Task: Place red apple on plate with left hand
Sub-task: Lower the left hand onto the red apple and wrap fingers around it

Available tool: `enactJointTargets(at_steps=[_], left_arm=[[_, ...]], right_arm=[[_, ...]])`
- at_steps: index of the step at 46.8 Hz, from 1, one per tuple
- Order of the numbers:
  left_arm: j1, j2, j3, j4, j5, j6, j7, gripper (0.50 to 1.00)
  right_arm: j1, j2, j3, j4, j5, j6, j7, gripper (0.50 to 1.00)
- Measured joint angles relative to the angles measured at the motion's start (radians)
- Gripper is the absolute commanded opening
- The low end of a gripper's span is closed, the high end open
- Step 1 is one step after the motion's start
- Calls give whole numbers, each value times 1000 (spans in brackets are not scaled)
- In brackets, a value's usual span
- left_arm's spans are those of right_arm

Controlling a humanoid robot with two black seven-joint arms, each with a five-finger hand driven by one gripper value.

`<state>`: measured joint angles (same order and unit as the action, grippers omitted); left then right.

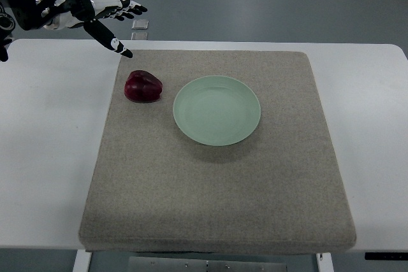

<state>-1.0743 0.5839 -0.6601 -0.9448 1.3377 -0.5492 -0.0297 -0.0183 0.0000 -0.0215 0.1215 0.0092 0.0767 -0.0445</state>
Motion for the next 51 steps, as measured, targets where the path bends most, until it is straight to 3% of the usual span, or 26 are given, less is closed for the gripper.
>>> enactJointTargets(at_steps=[17,51], left_arm=[[-21,-16,163,-48,56,-3,-25,981],[36,-40,176,-40,224,68,-75,969]], right_arm=[[0,0,0,0,0,0,0,928],[0,0,0,0,0,0,0,930]])
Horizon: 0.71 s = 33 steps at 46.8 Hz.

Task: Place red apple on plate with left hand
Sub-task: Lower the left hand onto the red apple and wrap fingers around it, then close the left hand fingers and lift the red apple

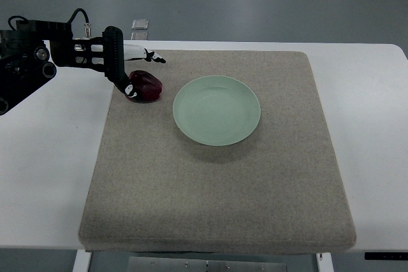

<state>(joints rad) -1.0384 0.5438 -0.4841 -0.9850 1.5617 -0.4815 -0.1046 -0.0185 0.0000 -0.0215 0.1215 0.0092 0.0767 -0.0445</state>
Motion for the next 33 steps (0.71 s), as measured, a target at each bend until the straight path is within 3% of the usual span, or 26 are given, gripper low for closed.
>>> enactJointTargets(at_steps=[33], left_arm=[[12,-7,20,4,40,0,0,902]], right_arm=[[0,0,0,1,0,0,0,928]])
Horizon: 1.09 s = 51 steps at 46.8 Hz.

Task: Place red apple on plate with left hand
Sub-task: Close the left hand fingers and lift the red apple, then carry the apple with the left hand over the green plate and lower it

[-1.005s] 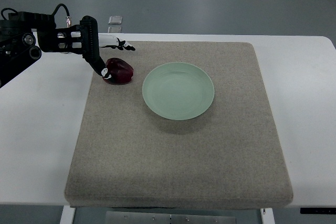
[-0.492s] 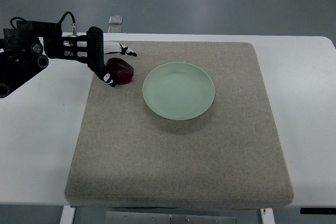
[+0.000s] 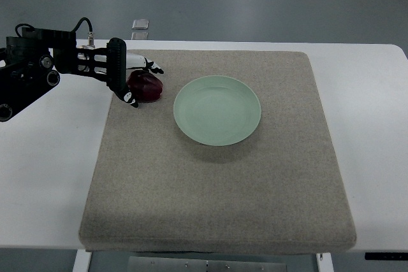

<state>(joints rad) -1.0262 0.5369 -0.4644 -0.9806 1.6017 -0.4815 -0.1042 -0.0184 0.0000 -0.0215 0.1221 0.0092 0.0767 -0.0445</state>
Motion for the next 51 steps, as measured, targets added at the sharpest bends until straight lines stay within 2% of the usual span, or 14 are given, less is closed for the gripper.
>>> enactJointTargets(at_steps=[6,13,17,21,30,32,51], left_arm=[[0,0,7,0,0,0,0,821],[0,0,7,1,0,0,0,812],[-1,1,7,6,1,0,0,767],[-3,1,7,14,1,0,0,664],[-12,5,7,5,-2,0,0,519],[-15,7,6,3,-5,0,0,500],[-77,0,-6,-73,-19,-2,-2,500]], right_arm=[[0,0,0,0,0,0,0,928],[0,0,0,0,0,0,0,928],[0,0,0,0,0,0,0,930],[0,0,0,-1,0,0,0,928],[0,0,0,-1,0,0,0,928],[0,0,0,-1,0,0,0,928],[0,0,0,-1,0,0,0,928]])
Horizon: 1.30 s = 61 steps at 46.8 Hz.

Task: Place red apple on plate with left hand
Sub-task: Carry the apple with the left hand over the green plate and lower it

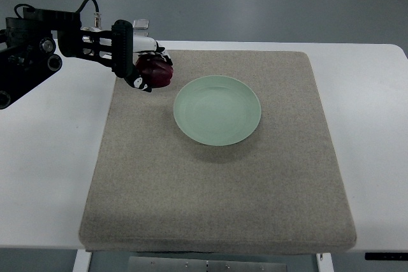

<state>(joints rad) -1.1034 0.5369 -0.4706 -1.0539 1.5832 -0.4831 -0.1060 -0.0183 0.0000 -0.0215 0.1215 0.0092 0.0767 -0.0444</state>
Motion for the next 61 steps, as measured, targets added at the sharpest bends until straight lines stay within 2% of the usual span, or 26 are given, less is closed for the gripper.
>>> enactJointTargets(at_steps=[22,36,42,48,52,55,61], left_arm=[[-14,-179,5,-11,1,-3,2,500],[6,-214,11,-8,10,0,2,505],[17,-221,13,-8,10,0,3,565],[33,-224,18,-8,5,-1,3,767],[34,-224,19,-8,-2,-1,3,844],[35,-224,19,-8,-5,-1,3,883],[39,-224,19,-3,-18,-2,4,904]], right_arm=[[0,0,0,0,0,0,0,928],[0,0,0,1,0,0,0,928],[0,0,0,0,0,0,0,930],[0,0,0,0,0,0,0,930],[0,0,0,0,0,0,0,928],[0,0,0,0,0,0,0,930],[0,0,0,0,0,0,0,930]])
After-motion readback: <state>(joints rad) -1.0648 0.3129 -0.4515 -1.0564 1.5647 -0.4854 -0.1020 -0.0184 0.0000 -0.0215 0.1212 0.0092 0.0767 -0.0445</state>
